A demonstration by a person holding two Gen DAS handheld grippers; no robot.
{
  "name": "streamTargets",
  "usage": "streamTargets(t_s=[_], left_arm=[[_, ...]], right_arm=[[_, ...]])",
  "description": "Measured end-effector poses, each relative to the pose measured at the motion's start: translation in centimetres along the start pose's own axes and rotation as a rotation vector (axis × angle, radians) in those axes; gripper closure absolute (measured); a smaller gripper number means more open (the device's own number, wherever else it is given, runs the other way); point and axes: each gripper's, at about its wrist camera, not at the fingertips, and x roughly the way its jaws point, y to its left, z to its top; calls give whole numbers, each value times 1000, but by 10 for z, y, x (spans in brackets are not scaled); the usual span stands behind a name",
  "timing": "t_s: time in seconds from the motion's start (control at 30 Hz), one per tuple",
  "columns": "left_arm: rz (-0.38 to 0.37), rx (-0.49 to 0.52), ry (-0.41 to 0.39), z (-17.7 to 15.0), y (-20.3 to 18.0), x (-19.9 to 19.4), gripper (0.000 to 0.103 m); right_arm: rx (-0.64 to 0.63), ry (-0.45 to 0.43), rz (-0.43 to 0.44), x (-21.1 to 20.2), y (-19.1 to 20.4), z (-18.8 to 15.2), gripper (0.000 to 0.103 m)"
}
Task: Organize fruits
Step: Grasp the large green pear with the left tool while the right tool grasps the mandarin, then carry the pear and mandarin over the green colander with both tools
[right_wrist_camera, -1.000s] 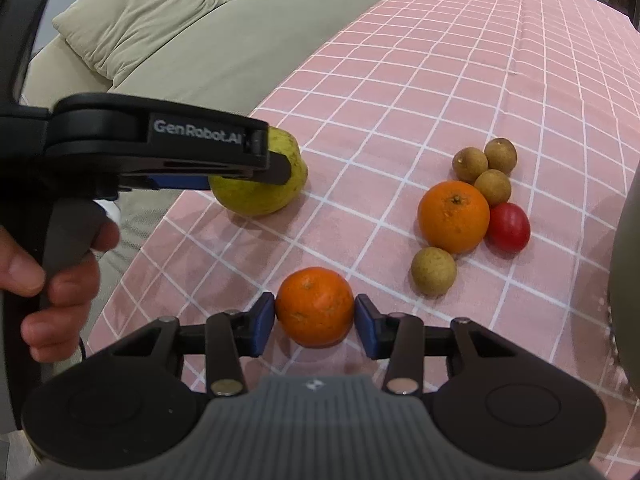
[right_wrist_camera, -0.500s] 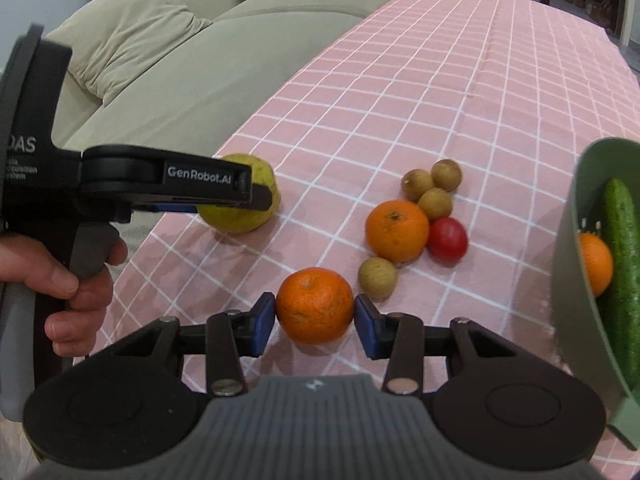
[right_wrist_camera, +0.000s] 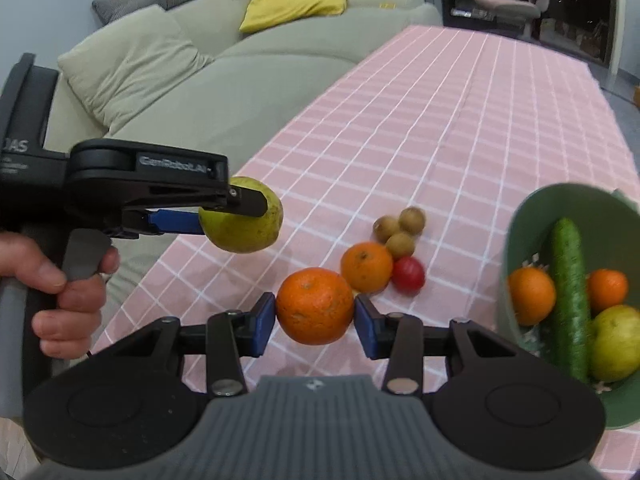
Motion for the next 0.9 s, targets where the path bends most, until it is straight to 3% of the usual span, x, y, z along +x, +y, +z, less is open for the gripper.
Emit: streamTargets(t_s=[0.37, 0.63, 0.9], left_arm=[[-221, 57, -6, 5, -67, -13, 29], [-291, 177, 46, -9, -125, 3, 29], [-276, 294, 151, -26, -170, 35, 30]], right_arm=[[43, -111, -110, -58, -42, 11, 63], [83, -142, -244, -87, -95, 9, 63], [114, -102, -317, -92, -141, -2, 63]])
